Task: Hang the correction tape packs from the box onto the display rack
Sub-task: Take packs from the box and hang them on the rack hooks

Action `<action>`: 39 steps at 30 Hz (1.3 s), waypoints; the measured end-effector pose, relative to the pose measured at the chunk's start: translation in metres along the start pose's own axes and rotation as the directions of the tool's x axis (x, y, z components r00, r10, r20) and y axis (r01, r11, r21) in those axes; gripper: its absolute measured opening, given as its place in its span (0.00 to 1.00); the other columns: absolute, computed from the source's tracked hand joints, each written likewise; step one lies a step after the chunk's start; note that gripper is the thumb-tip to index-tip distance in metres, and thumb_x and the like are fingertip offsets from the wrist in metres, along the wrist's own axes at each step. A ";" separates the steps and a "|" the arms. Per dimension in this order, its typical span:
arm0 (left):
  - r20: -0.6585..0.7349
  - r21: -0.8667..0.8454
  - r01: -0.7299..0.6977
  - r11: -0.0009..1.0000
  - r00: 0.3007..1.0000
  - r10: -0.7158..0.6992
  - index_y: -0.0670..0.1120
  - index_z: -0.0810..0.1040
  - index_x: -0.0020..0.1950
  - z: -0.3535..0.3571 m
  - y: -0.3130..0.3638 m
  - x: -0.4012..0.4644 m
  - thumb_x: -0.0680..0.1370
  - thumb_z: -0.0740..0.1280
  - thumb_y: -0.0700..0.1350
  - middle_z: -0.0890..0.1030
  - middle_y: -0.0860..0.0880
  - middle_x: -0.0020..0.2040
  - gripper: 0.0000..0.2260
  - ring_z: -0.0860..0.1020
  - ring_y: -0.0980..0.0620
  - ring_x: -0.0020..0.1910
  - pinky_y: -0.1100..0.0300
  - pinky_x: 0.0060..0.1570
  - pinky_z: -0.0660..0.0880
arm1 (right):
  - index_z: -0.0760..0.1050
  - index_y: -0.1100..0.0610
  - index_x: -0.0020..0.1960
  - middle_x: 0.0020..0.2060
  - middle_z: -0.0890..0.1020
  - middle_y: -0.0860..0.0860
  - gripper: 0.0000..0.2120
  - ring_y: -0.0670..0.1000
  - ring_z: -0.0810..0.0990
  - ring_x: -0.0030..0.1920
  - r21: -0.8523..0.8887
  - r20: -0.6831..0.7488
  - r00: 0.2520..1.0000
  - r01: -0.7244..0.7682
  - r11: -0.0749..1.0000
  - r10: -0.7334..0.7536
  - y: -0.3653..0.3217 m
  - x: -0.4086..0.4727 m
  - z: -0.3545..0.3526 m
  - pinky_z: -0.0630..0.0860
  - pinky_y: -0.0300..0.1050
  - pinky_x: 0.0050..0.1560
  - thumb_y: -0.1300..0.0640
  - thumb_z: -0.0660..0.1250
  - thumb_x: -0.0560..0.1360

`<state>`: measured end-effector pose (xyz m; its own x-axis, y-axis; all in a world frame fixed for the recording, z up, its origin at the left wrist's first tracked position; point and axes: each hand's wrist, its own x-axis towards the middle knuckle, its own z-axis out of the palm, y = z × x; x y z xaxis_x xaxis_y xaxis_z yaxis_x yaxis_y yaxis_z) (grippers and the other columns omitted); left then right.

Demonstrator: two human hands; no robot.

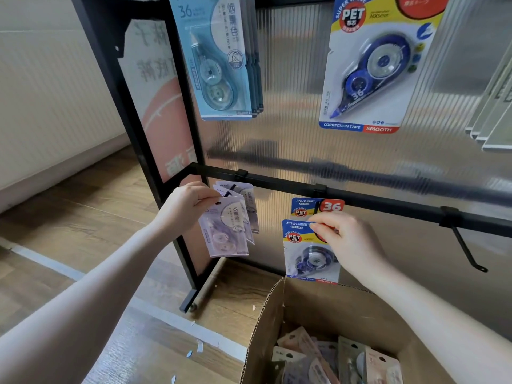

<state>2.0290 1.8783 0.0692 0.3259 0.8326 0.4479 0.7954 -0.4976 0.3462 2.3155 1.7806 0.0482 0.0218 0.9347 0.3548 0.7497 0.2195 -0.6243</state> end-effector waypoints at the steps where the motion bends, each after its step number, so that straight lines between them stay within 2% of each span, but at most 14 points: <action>1: 0.015 0.018 -0.017 1.000 1.000 0.016 0.40 0.83 0.50 -0.001 -0.001 0.001 0.76 0.67 0.39 0.81 0.46 0.46 0.07 0.76 0.50 0.44 0.61 0.44 0.68 | 0.78 0.57 0.59 0.56 0.81 0.52 0.13 0.48 0.78 0.53 0.002 0.013 1.000 0.004 1.000 -0.004 0.000 0.001 0.000 0.75 0.38 0.45 0.56 0.64 0.77; 4: 0.034 0.054 -0.055 0.997 0.998 0.053 0.40 0.83 0.50 -0.003 -0.001 0.003 0.76 0.67 0.38 0.82 0.44 0.46 0.07 0.78 0.47 0.45 0.61 0.44 0.69 | 0.77 0.57 0.61 0.57 0.80 0.51 0.14 0.45 0.76 0.53 -0.005 0.070 0.997 0.011 1.000 -0.011 0.000 0.002 -0.003 0.73 0.34 0.45 0.56 0.61 0.78; 8: 0.047 0.060 -0.076 0.995 0.996 0.073 0.40 0.83 0.50 -0.001 -0.002 0.006 0.76 0.67 0.37 0.82 0.44 0.45 0.07 0.78 0.46 0.47 0.60 0.45 0.70 | 0.75 0.57 0.62 0.59 0.79 0.51 0.15 0.49 0.77 0.58 -0.037 0.124 0.992 0.008 0.999 -0.003 -0.003 0.004 -0.006 0.77 0.42 0.51 0.55 0.60 0.78; 13: 0.037 0.068 -0.144 0.987 0.989 0.141 0.39 0.83 0.49 0.003 0.000 0.012 0.74 0.67 0.33 0.81 0.42 0.44 0.07 0.78 0.43 0.47 0.59 0.45 0.69 | 0.73 0.56 0.65 0.61 0.77 0.51 0.15 0.49 0.77 0.60 -0.117 0.171 0.985 0.007 0.993 0.013 0.001 0.012 -0.004 0.76 0.42 0.53 0.56 0.59 0.80; 19: 0.018 0.070 -0.173 0.982 0.985 0.172 0.39 0.83 0.48 0.013 0.000 0.020 0.73 0.67 0.31 0.83 0.42 0.47 0.08 0.80 0.42 0.48 0.50 0.48 0.75 | 0.74 0.56 0.64 0.59 0.79 0.52 0.15 0.51 0.78 0.57 -0.202 0.120 0.993 0.019 0.979 0.005 0.010 0.027 0.001 0.75 0.42 0.48 0.56 0.58 0.80; 22: 0.016 0.078 -0.181 0.980 0.983 0.180 0.40 0.83 0.48 0.016 -0.005 0.023 0.73 0.67 0.31 0.83 0.43 0.46 0.08 0.80 0.43 0.48 0.53 0.48 0.74 | 0.73 0.56 0.65 0.58 0.79 0.52 0.15 0.52 0.77 0.56 -0.248 0.118 0.993 0.037 0.968 -0.007 0.013 0.033 0.000 0.75 0.44 0.48 0.56 0.58 0.80; 27: -0.014 0.081 -0.193 0.978 0.981 0.194 0.40 0.84 0.46 0.020 -0.007 0.025 0.71 0.68 0.30 0.84 0.44 0.45 0.09 0.80 0.45 0.47 0.59 0.46 0.69 | 0.72 0.53 0.66 0.56 0.79 0.51 0.16 0.51 0.77 0.54 -0.296 0.102 0.995 0.047 0.954 -0.018 0.018 0.038 -0.001 0.71 0.40 0.42 0.56 0.58 0.80; 32: -0.079 0.110 -0.194 0.975 0.976 0.203 0.43 0.83 0.49 0.022 -0.010 0.018 0.74 0.66 0.32 0.83 0.46 0.47 0.09 0.80 0.43 0.47 0.54 0.46 0.73 | 0.71 0.54 0.67 0.58 0.78 0.52 0.16 0.51 0.76 0.57 -0.318 0.058 0.998 0.024 0.948 -0.005 0.022 0.035 -0.006 0.73 0.43 0.48 0.55 0.59 0.80; 36: -0.163 0.094 -0.077 0.993 0.982 0.092 0.43 0.82 0.52 0.025 -0.004 0.009 0.72 0.60 0.25 0.82 0.45 0.52 0.19 0.77 0.42 0.53 0.50 0.50 0.73 | 0.72 0.54 0.66 0.58 0.78 0.51 0.16 0.50 0.74 0.59 -0.331 -0.003 1.000 0.009 0.944 -0.010 0.031 0.027 -0.013 0.71 0.41 0.51 0.55 0.60 0.79; 39: -0.199 0.100 -0.051 0.994 0.978 0.070 0.42 0.81 0.56 0.029 0.001 -0.002 0.71 0.57 0.24 0.80 0.44 0.56 0.22 0.76 0.43 0.57 0.49 0.54 0.73 | 0.71 0.56 0.67 0.60 0.77 0.52 0.18 0.51 0.73 0.61 -0.346 -0.042 0.999 0.009 0.938 -0.025 0.037 0.015 -0.022 0.71 0.43 0.55 0.57 0.63 0.78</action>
<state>2.0444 1.8833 0.0444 0.2730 0.7305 0.6259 0.8245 -0.5129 0.2389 2.3588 1.7968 0.0458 0.0309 0.9163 0.3993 0.9322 0.1176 -0.3422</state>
